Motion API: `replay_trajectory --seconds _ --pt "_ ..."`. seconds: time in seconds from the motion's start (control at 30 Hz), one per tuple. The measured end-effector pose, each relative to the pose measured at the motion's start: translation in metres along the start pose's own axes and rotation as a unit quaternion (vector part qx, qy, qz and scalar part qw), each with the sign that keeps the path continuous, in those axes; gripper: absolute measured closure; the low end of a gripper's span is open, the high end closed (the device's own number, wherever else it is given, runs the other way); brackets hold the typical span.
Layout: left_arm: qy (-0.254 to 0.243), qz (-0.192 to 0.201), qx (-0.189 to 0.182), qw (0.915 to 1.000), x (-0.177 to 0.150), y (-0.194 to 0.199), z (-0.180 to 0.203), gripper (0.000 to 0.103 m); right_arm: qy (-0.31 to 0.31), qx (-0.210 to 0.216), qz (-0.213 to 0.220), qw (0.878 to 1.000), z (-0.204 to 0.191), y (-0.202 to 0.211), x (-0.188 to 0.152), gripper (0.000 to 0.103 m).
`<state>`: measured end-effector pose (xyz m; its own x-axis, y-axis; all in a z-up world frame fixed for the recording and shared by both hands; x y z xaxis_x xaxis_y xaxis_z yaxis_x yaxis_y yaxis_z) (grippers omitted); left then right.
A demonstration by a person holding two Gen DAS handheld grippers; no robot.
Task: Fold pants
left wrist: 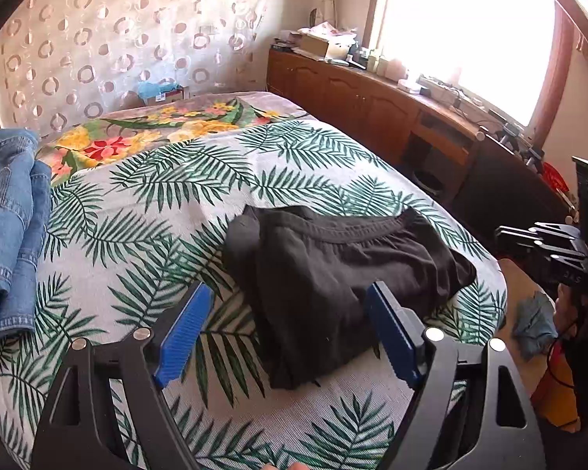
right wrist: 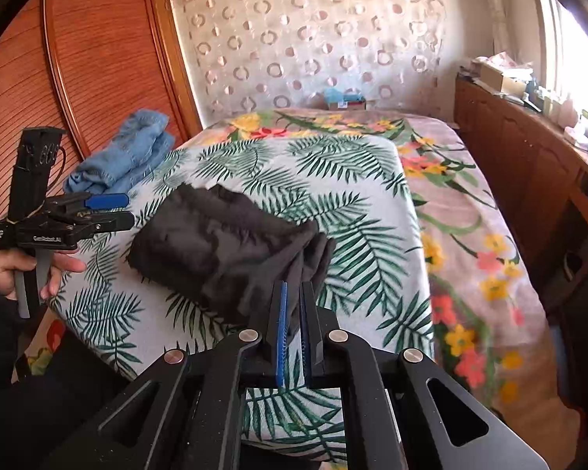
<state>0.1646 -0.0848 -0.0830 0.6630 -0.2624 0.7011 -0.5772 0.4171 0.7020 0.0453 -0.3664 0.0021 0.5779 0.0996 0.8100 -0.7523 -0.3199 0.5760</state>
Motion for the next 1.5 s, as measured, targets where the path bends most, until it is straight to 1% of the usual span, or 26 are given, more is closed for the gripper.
replay_trajectory --seconds 0.1,0.2,0.33,0.43,0.47,0.57,0.6,0.67,0.8,0.83,0.9,0.93,0.97,1.07,1.23,1.33,1.4,1.5 --pt "-0.003 -0.003 0.001 1.0000 0.007 -0.007 -0.001 0.021 0.004 -0.004 0.001 1.000 -0.002 -0.003 0.001 0.096" --pt "-0.002 -0.005 0.004 1.0000 0.013 -0.015 -0.003 0.021 0.003 -0.003 0.000 1.000 -0.005 -0.015 0.004 0.095" --pt "0.006 -0.012 -0.005 0.9999 0.020 -0.031 -0.008 0.021 -0.001 -0.001 -0.003 1.000 -0.006 -0.037 0.012 0.087" --pt "0.007 -0.012 -0.005 0.9999 0.024 -0.040 -0.010 0.022 -0.011 0.011 -0.012 1.000 -0.002 -0.054 0.017 0.085" --pt "0.008 -0.011 -0.009 0.9999 0.026 -0.042 -0.010 0.028 -0.017 0.014 -0.019 1.000 -0.001 -0.062 0.019 0.084" --pt "0.015 -0.012 -0.028 0.9994 0.029 -0.048 -0.011 0.040 -0.032 0.025 -0.035 0.999 0.005 -0.082 0.023 0.080" --pt "0.014 -0.015 -0.029 0.9994 0.030 -0.051 -0.011 0.042 -0.034 0.022 -0.040 0.998 0.006 -0.087 0.024 0.080" --pt "0.009 -0.021 -0.029 0.9993 0.030 -0.055 -0.009 0.049 -0.032 0.021 -0.042 0.998 0.006 -0.093 0.027 0.080" --pt "-0.004 -0.032 -0.038 0.9988 0.027 -0.064 -0.004 0.055 -0.024 0.026 -0.050 0.998 0.003 -0.098 0.032 0.080" --pt "-0.008 -0.035 -0.036 0.9987 0.025 -0.066 -0.003 0.058 -0.020 0.024 -0.056 0.998 0.005 -0.101 0.034 0.080" --pt "-0.016 -0.036 -0.030 0.9988 0.025 -0.068 -0.001 0.068 -0.017 0.023 -0.064 0.998 0.004 -0.105 0.035 0.080" --pt "-0.017 -0.035 -0.027 0.9989 0.025 -0.068 -0.001 0.076 -0.015 0.025 -0.063 0.998 0.004 -0.105 0.037 0.087" --pt "-0.019 -0.031 -0.025 0.9990 0.026 -0.067 -0.001 0.082 -0.009 0.028 -0.061 0.998 0.002 -0.105 0.040 0.097" --pt "-0.017 -0.003 -0.017 0.9997 0.032 -0.058 -0.004 0.089 0.002 0.029 -0.038 0.999 -0.003 -0.098 0.050 0.098" --pt "-0.005 0.013 -0.012 0.9998 0.044 -0.051 -0.011 0.090 0.001 0.017 -0.013 1.000 -0.003 -0.094 0.062 0.100" --pt "-0.009 0.003 0.010 0.9999 0.046 -0.060 -0.015 0.090 -0.001 0.001 -0.001 1.000 -0.002 -0.095 0.067 0.100" --pt "-0.001 -0.012 0.012 0.9999 0.044 -0.069 -0.020 0.090 -0.004 -0.008 -0.008 1.000 0.001 -0.103 0.066 0.100" --pt "0.001 -0.020 0.008 0.9998 0.040 -0.073 -0.021 0.090 -0.003 -0.009 -0.024 1.000 0.000 -0.113 0.060 0.100"
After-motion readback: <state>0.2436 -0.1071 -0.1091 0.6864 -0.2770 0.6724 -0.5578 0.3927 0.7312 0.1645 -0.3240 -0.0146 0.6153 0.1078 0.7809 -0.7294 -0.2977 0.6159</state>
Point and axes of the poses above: each gripper's, at about its wrist camera, not at the fingertips, and y roughly against the way its jaws point, z to its right, x to its top, the point moved 2 cm from there along -y, roughly the way its jaws point
